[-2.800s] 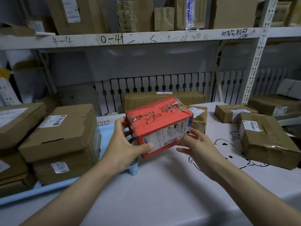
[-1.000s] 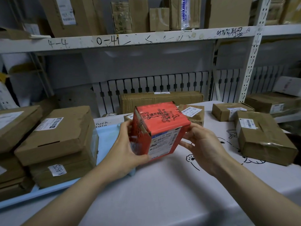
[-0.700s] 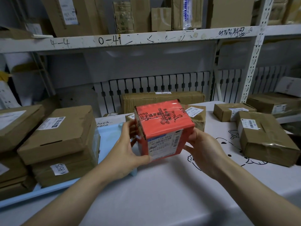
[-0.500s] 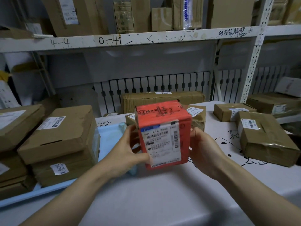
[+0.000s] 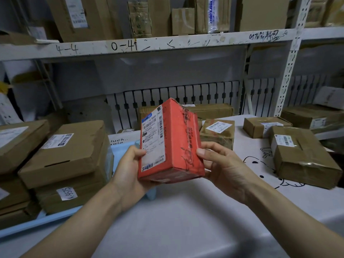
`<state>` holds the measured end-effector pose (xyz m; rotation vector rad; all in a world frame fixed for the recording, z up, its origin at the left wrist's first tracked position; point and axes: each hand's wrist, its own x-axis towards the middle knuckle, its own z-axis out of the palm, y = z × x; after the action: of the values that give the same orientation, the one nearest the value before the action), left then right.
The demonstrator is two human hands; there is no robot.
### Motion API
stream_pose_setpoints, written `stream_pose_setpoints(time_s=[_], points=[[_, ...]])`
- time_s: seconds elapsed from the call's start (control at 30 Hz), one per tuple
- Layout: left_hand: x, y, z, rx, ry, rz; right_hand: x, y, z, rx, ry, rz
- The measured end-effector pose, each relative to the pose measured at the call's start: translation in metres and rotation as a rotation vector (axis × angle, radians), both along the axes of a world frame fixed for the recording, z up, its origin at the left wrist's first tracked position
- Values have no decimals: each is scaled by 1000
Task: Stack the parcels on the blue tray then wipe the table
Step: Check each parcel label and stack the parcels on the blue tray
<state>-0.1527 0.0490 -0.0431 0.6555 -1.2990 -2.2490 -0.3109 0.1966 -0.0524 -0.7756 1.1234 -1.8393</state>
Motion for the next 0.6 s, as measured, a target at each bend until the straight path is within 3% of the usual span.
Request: stream_pose_setpoints(time_s=[0.6], points=[[0, 5, 1, 71, -60, -25, 2, 2, 7, 40, 11, -70]])
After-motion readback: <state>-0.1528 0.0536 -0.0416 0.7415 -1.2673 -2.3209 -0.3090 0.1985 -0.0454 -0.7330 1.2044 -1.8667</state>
